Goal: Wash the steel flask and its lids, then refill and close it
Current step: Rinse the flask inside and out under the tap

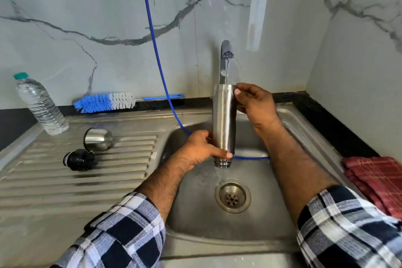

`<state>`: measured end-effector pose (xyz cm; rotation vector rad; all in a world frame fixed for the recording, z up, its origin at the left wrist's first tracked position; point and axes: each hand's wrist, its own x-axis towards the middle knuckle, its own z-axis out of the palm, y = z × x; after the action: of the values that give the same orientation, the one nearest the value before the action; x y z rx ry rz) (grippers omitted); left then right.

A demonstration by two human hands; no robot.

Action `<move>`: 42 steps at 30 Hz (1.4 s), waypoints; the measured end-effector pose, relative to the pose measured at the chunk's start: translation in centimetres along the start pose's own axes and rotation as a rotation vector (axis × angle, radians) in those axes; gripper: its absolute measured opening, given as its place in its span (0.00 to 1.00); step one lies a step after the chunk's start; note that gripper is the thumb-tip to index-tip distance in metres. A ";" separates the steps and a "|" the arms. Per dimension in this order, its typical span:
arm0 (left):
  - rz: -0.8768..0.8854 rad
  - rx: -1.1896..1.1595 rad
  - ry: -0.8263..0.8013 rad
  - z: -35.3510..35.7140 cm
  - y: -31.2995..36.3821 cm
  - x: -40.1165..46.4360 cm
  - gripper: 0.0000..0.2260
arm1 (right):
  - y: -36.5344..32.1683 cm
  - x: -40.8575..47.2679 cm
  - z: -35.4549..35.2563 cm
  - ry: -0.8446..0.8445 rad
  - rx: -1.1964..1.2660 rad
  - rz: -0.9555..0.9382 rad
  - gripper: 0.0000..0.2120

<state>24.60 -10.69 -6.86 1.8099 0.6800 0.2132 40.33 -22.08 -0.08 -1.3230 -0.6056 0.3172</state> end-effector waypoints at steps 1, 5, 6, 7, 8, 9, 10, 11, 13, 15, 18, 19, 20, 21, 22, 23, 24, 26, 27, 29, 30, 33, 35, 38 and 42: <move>0.008 0.008 -0.003 0.0 0.1 -0.1 0.38 | 0.0 0.0 0.2 0.003 -0.012 -0.011 0.09; 0.017 0.030 -0.003 0.0 0.6 -0.5 0.38 | -0.3 -0.1 0.2 0.030 -0.047 -0.022 0.11; 0.016 0.032 -0.004 0.0 0.6 -0.5 0.39 | -0.3 -0.1 0.1 0.028 -0.052 -0.019 0.11; 0.015 0.038 -0.003 0.1 0.6 -0.5 0.39 | -0.3 -0.2 0.2 0.026 -0.052 -0.019 0.11; 0.013 0.045 -0.002 0.1 0.5 -0.5 0.40 | -0.4 -0.3 0.2 0.028 -0.053 -0.018 0.11; 0.011 0.052 -0.001 0.1 0.5 -0.4 0.40 | -0.3 -0.2 0.2 0.032 -0.053 -0.018 0.11; 0.009 0.056 -0.002 0.1 0.4 -0.4 0.40 | -0.4 -0.3 0.3 0.034 -0.060 -0.018 0.11; 0.008 0.061 -0.002 0.0 0.3 -0.4 0.40 | -0.4 -0.3 0.3 0.033 -0.065 -0.019 0.11; 0.011 0.091 -0.004 0.0 0.4 -0.5 0.41 | -0.6 -0.5 0.4 0.024 -0.081 -0.016 0.13; 0.012 0.140 -0.015 0.0 0.6 -0.8 0.41 | -1.2 -1.1 0.5 0.001 -0.165 -0.020 0.21; 0.025 0.204 -0.047 -0.1 1.1 -1.6 0.35 | -2.6 -2.5 0.8 -0.009 -0.427 -0.075 0.33; 0.031 0.227 -0.063 -0.2 1.3 -2.0 0.34 | -3.1 -3.0 0.9 -0.007 -0.483 -0.095 0.34; 0.035 0.247 -0.076 -0.4 1.6 -2.4 0.32 | -3.8 -3.5 1.0 -0.009 -0.517 -0.112 0.34; 0.038 0.261 -0.083 -0.6 1.8 -2.9 0.32 | -4.3 -4.0 1.1 -0.011 -0.538 -0.123 0.33; 0.038 0.274 -0.081 -0.8 2.1 -3.4 0.31 | -4.9 -4.5 1.2 -0.011 -0.551 -0.133 0.32; 0.043 0.283 -0.072 -0.9 2.4 -3.8 0.31 | -5.5 -4.9 1.3 -0.012 -0.558 -0.143 0.31; 0.045 0.290 -0.054 -1.1 2.6 -4.1 0.31 | -6.0 -5.3 1.3 -0.014 -0.560 -0.153 0.30; 0.061 0.293 0.000 -1.5 3.1 -5.2 0.31 | -7.3 -6.2 1.4 -0.022 -0.551 -0.177 0.29; 0.074 0.286 0.023 -1.8 3.3 -5.4 0.31 | -7.8 -6.4 1.5 -0.021 -0.541 -0.184 0.28; 0.102 0.289 0.077 -2.5 3.6 -6.3 0.31 | -9.2 -6.9 2.0 -0.032 -0.528 -0.207 0.29; 0.108 0.295 0.107 -3.0 4.0 -7.0 0.31 | -10.1 -7.3 2.3 -0.042 -0.529 -0.227 0.29; 0.143 0.280 0.160 -4.3 5.2 -8.7 0.30 | -12.9 -8.0 3.5 -0.064 -0.530 -0.271 0.27; 0.159 0.270 0.172 -5.1 6.3 -9.6 0.28 | -14.5 -8.3 4.3 -0.086 -0.525 -0.287 0.26; 0.197 0.270 0.178 -6.0 7.9 -10.8 0.25 | -16.3 -8.5 5.4 -0.085 -0.515 -0.326 0.26; 0.205 0.264 0.199 -7.0 9.5 -11.7 0.25 | -18.3 -8.6 6.4 -0.080 -0.502 -0.360 0.25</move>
<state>15.04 -13.23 6.48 2.1339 0.6854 0.4638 27.51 -25.90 16.34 -1.6464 -1.0191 -0.0878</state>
